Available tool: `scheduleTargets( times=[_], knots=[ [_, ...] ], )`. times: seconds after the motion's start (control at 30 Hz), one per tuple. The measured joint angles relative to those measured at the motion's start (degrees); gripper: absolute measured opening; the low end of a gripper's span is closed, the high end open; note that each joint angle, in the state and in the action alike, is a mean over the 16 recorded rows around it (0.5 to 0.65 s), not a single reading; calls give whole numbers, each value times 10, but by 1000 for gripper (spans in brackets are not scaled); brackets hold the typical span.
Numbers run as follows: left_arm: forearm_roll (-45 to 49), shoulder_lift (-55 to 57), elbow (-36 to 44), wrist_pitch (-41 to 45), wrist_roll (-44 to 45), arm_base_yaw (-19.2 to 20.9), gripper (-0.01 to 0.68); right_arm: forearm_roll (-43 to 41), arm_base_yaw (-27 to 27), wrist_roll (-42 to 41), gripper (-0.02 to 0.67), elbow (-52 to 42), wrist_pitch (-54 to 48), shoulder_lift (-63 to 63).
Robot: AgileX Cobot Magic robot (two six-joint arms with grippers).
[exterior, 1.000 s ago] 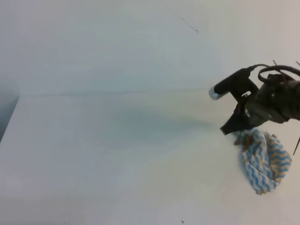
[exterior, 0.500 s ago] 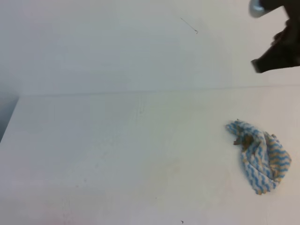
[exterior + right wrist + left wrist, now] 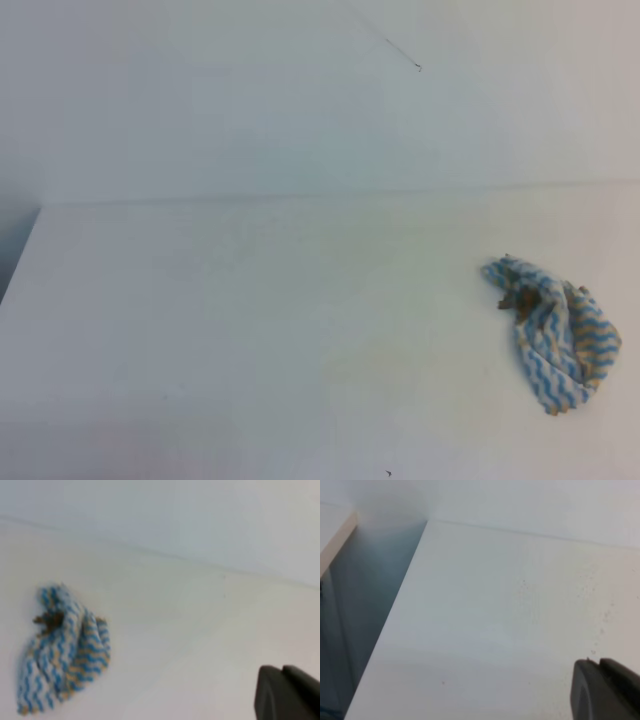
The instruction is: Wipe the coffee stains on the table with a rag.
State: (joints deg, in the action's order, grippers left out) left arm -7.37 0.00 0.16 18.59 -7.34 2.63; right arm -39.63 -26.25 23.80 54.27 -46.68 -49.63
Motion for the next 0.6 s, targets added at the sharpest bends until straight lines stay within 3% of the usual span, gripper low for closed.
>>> scheduleTargets(
  times=[0.33,0.6],
  knots=[
    [0,0,-2,1,1,0,-1,37,0,21,-3,-184,-69,263],
    [0,0,-2,1,1,0,-1,99,0,28,-4,-255,-49,416]
  ],
)
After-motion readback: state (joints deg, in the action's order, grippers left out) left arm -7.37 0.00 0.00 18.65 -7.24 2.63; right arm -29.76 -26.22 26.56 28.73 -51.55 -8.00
